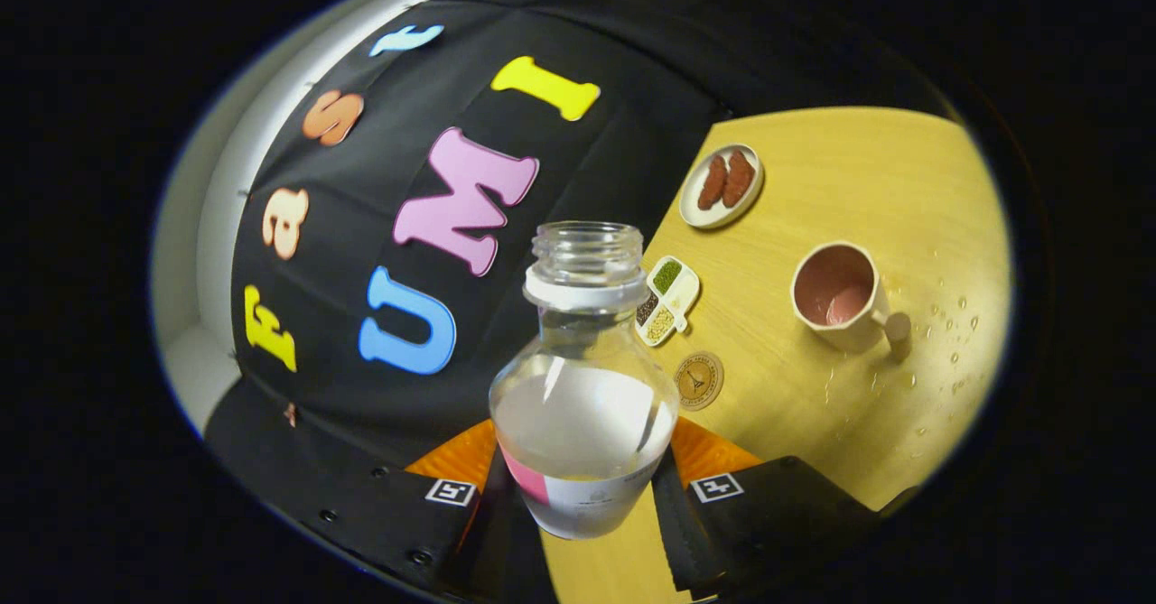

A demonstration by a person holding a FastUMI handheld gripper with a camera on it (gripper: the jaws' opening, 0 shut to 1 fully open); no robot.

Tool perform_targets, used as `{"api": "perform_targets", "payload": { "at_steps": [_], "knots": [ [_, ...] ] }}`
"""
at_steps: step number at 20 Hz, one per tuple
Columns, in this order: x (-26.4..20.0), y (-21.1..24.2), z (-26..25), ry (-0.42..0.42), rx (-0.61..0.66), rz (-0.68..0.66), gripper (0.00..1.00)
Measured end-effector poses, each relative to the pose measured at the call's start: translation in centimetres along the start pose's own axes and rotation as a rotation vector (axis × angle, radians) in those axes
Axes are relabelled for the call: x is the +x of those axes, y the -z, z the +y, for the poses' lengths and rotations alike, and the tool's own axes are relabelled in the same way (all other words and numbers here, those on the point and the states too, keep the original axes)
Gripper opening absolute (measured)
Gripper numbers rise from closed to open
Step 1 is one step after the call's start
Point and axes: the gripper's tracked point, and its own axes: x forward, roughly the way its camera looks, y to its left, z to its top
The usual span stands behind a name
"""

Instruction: Take the bottle from table, then pour the juice into the cup, finally place the bottle on the coaster

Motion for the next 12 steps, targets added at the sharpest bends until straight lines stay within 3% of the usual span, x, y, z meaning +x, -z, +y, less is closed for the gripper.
{"api": "perform_targets", "payload": {
  "at_steps": [3, 6, 9, 12],
  "knots": [
    [0.8, 2.8, 0.3, 0.007, -0.273, 0.038, 0.71],
    [2.4, 2.7, 0.9, 0.038, -0.568, -0.046, 0.71],
    [4.4, 4.6, 2.5, 0.000, -0.696, -0.079, 0.71],
    [7.0, 4.6, 1.9, 0.033, -0.859, -0.141, 0.71]
  ]
}}
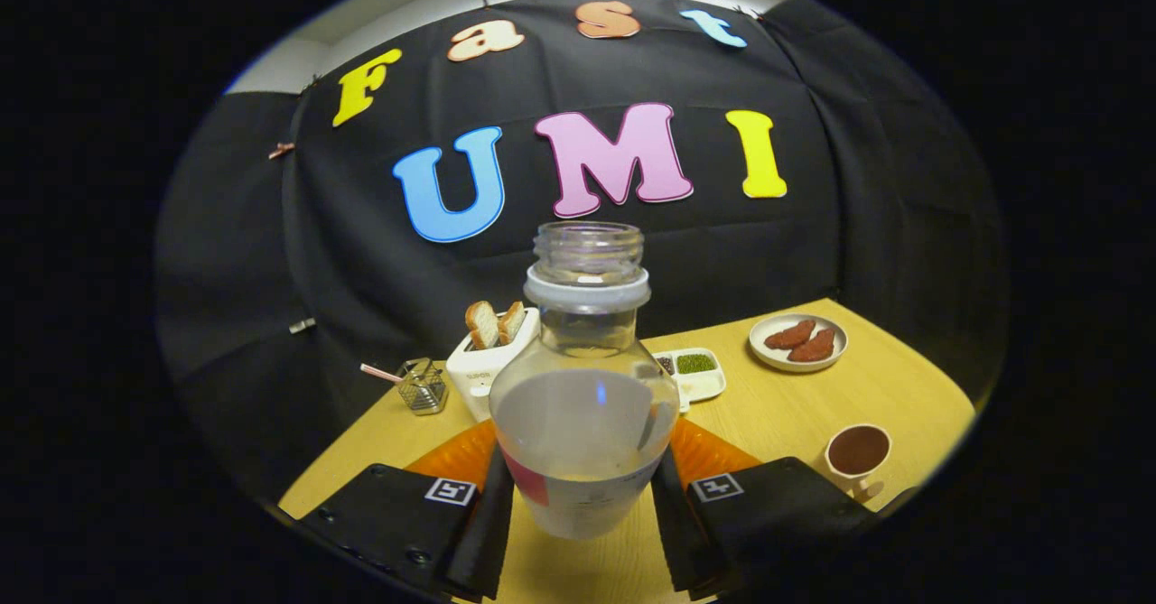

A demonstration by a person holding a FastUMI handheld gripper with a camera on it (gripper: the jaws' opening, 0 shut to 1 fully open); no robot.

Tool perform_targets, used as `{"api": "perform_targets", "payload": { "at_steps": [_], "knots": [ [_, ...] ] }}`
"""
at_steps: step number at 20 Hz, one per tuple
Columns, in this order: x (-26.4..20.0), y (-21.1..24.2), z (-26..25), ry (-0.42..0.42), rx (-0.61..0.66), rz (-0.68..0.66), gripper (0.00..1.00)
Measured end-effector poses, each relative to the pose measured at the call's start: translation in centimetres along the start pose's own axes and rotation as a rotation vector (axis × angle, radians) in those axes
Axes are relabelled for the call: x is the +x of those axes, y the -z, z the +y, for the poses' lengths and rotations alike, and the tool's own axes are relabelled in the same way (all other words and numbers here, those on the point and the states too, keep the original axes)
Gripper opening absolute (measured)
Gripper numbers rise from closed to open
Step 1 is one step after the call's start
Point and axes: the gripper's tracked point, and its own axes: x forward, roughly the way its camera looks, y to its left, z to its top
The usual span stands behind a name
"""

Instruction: Take the bottle from table, then pour the juice into the cup, finally place the bottle on the coaster

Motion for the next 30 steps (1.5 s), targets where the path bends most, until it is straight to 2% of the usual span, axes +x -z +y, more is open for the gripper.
{"api": "perform_targets", "payload": {
  "at_steps": [4, 10, 18, 23, 30],
  "knots": [
    [4.4, 2.5, 0.8, 0.012, -0.136, -0.010, 0.71],
    [10.0, 4.9, -2.4, 0.133, -0.188, -0.020, 0.71],
    [14.3, 6.9, -5.0, 0.195, -0.135, 0.000, 0.71],
    [14.8, 8.1, -6.1, 0.209, -0.082, 0.034, 0.72],
    [14.4, 8.8, -6.3, 0.211, -0.044, 0.071, 0.79]
  ]
}}
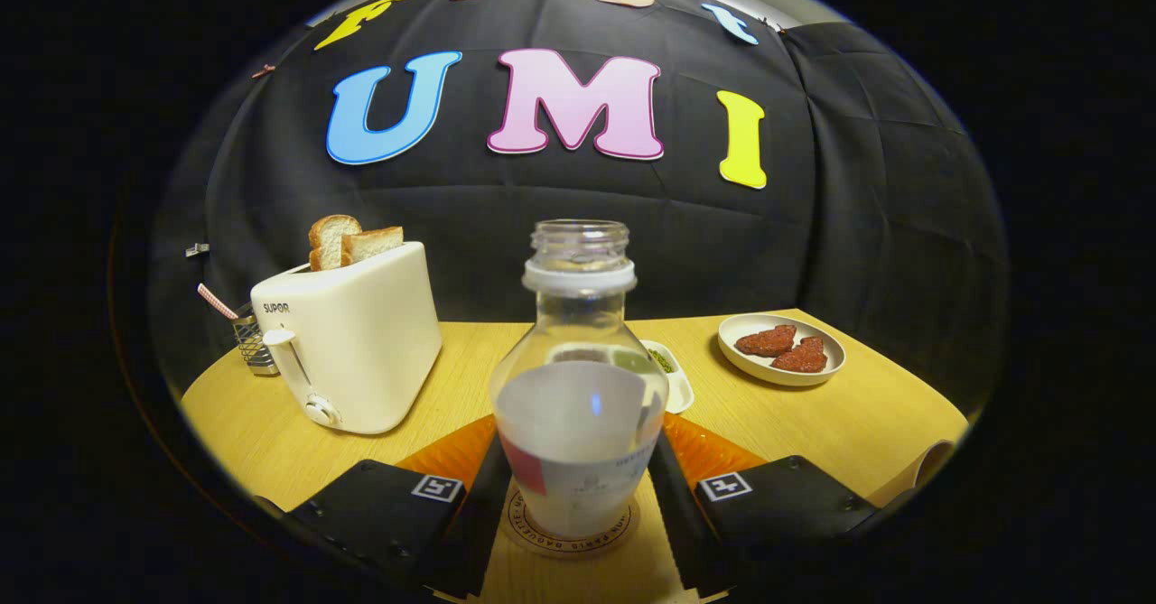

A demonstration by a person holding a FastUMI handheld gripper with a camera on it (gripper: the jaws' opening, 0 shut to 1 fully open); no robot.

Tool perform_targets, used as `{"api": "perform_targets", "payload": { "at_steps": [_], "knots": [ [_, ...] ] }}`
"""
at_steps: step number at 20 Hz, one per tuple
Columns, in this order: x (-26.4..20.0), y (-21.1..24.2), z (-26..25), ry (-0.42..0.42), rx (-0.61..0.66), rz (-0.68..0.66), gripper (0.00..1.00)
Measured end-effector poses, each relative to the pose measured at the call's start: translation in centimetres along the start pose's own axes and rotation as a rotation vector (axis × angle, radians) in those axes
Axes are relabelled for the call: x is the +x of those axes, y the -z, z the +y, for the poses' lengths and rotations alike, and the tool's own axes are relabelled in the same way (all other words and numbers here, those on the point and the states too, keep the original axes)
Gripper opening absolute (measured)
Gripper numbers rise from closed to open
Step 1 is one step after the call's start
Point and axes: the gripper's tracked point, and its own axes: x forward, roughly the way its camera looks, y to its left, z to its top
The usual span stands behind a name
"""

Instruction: Take the bottle from table, then pour the juice into the cup, finally place the bottle on the coaster

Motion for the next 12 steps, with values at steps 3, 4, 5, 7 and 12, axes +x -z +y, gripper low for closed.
{"api": "perform_targets", "payload": {
  "at_steps": [3, 4, 5, 7, 12],
  "knots": [
    [-1.2, 0.5, 0.1, -0.027, -0.023, 0.031, 0.99],
    [-1.7, 0.2, 0.2, -0.042, -0.033, 0.024, 0.97],
    [-2.6, -0.3, 0.4, -0.060, -0.040, 0.011, 0.99],
    [-4.4, -0.7, -0.5, -0.055, -0.061, 0.023, 0.98],
    [-9.7, -4.6, -1.7, -0.065, -0.027, -0.005, 0.98]
  ]
}}
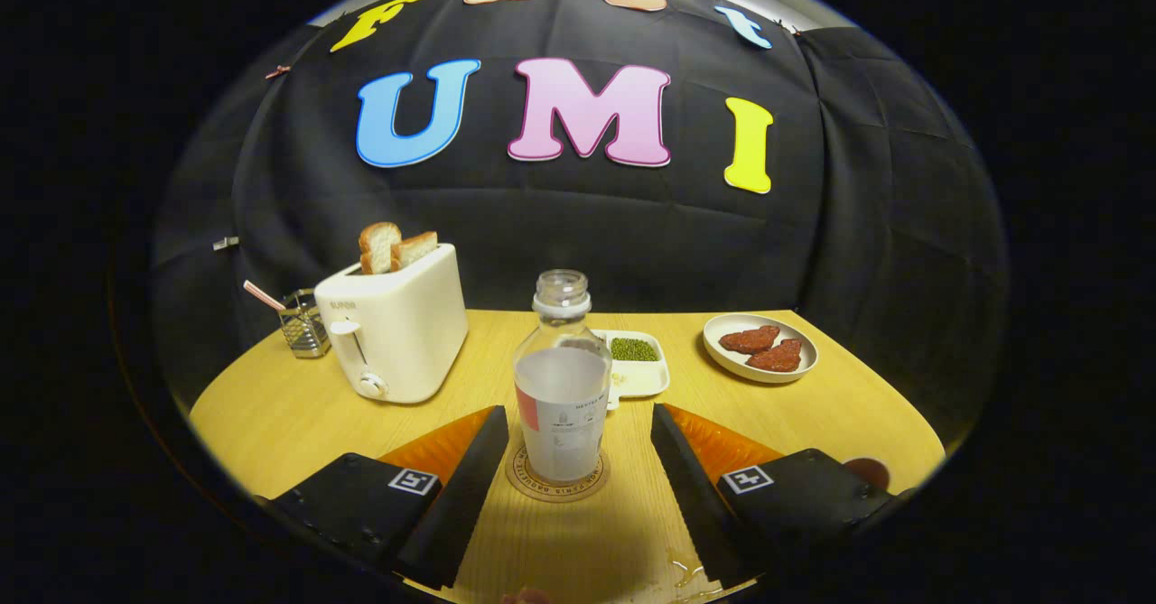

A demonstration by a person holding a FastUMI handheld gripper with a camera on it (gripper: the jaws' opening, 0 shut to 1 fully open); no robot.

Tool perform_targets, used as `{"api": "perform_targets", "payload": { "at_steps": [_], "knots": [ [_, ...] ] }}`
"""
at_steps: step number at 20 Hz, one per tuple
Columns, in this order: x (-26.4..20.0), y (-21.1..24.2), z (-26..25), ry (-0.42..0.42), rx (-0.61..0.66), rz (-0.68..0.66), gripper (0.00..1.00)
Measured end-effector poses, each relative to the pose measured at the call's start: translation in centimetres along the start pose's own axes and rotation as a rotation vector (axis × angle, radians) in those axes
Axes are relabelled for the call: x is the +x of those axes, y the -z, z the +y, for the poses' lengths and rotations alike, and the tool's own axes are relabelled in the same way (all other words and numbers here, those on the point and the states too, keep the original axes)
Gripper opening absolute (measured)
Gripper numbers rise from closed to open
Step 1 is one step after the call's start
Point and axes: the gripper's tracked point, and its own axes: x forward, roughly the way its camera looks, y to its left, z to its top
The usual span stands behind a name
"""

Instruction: Take the bottle from table, then pour the juice into the cup, finally place the bottle on the coaster

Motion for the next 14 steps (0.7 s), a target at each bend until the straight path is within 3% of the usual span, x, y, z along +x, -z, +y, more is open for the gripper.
{"api": "perform_targets", "payload": {
  "at_steps": [7, 14],
  "knots": [
    [-11.7, -9.5, -1.4, -0.057, -0.031, -0.126, 0.97],
    [-22.6, -13.8, -1.8, -0.074, -0.060, -0.186, 0.97]
  ]
}}
